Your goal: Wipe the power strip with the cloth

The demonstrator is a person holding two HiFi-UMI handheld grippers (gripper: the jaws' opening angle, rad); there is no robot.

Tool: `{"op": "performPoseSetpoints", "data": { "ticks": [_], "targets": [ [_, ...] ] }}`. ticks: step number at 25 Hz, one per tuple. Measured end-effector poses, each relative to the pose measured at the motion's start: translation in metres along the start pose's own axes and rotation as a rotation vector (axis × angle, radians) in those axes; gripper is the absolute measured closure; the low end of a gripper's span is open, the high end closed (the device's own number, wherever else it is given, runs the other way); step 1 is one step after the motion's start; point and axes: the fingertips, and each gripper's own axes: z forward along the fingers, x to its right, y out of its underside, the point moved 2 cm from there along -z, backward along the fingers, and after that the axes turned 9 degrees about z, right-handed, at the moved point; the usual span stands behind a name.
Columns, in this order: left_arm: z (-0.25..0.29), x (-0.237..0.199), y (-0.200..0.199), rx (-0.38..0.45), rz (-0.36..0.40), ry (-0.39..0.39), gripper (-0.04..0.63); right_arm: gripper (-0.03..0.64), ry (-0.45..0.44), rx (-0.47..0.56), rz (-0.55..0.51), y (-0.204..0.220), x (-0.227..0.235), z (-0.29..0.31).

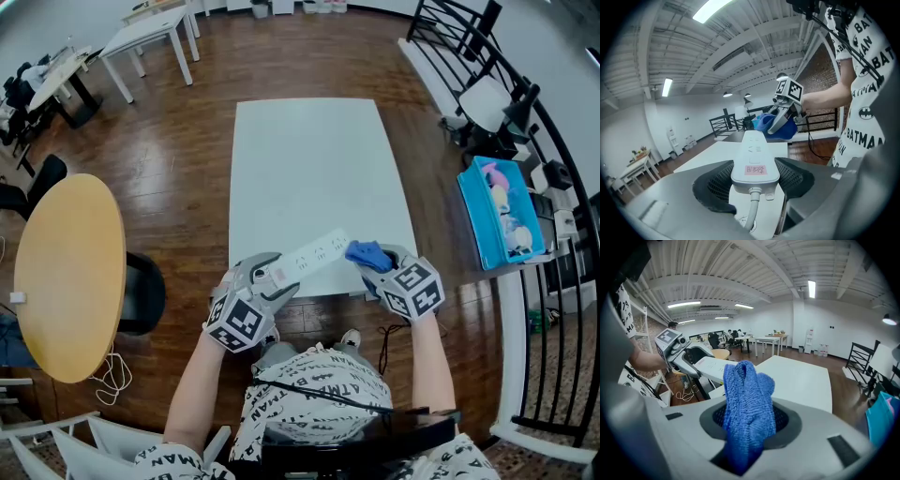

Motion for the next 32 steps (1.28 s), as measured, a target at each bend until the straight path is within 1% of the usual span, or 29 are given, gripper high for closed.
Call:
{"op": "performPoseSetpoints", "data": {
  "ticks": [4, 8, 13, 20, 22, 25, 27, 30, 32],
  "targets": [
    [0.004, -0.003, 0.001, -0.004, -0.046, -0.023, 0.316, 0.474, -0.018, 0.002, 0.003, 0.001, -0.013, 0.005],
    [0.009, -0.004, 0.001, -0.003, -0.080, -0.033, 0.316, 0.474, -0.063, -0.004, -0.008, 0.001, -0.037, 0.018],
    [0.011, -0.009, 0.003, -0.005, -0.099, -0.040, 0.316, 0.474, -0.106, -0.020, -0.031, -0.002, -0.064, 0.032],
    [0.013, -0.016, 0.000, 0.004, -0.117, -0.062, 0.316, 0.474, -0.188, -0.014, -0.054, -0.011, -0.098, 0.043],
    [0.011, -0.019, -0.002, 0.015, -0.122, -0.067, 0.316, 0.474, -0.212, -0.009, -0.048, -0.011, -0.104, 0.044],
    [0.007, -0.019, -0.002, 0.027, -0.143, -0.067, 0.316, 0.474, -0.247, 0.000, -0.012, -0.013, -0.108, 0.045],
    [0.006, -0.015, -0.001, 0.019, -0.131, -0.055, 0.316, 0.475, -0.243, -0.009, -0.007, -0.011, -0.105, 0.046],
    [0.005, -0.007, 0.000, 0.012, -0.101, -0.034, 0.316, 0.474, -0.225, -0.034, -0.026, -0.006, -0.100, 0.044],
    [0.004, -0.005, 0.000, 0.016, -0.097, -0.027, 0.316, 0.474, -0.218, -0.038, -0.022, -0.004, -0.095, 0.042]
  ]
}}
